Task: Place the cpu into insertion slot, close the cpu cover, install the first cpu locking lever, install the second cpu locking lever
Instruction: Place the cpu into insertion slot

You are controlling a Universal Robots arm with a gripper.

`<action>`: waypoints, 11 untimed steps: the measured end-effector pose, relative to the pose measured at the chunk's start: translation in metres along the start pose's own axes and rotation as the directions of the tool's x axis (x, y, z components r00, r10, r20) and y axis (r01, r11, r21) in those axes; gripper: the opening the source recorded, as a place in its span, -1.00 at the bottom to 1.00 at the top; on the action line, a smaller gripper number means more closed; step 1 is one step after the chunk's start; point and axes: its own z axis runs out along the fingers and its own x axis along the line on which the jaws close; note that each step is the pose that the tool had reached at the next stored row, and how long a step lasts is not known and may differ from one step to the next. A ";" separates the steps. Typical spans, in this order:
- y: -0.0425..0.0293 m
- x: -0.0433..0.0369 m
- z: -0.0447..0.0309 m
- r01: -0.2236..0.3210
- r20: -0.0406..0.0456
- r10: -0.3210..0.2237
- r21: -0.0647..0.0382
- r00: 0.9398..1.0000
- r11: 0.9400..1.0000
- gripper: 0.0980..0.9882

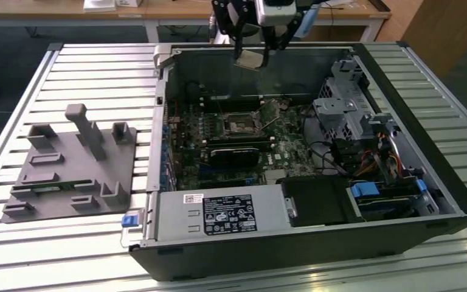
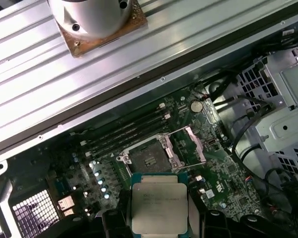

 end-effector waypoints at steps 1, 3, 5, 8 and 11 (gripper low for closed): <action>-0.0002 0.0004 0.0002 -0.010 0.001 0.010 0.000 1.000 1.000 0.00; -0.0006 0.0012 0.0004 -0.031 0.002 0.031 -0.001 1.000 1.000 0.00; -0.0010 0.0018 0.0005 -0.052 0.004 0.052 -0.001 0.999 0.999 0.00; -0.0013 0.0024 0.0009 -0.088 0.007 0.088 -0.002 0.996 0.996 0.00; -0.0014 0.0025 0.0014 -0.127 0.010 0.127 -0.003 0.992 0.992 0.00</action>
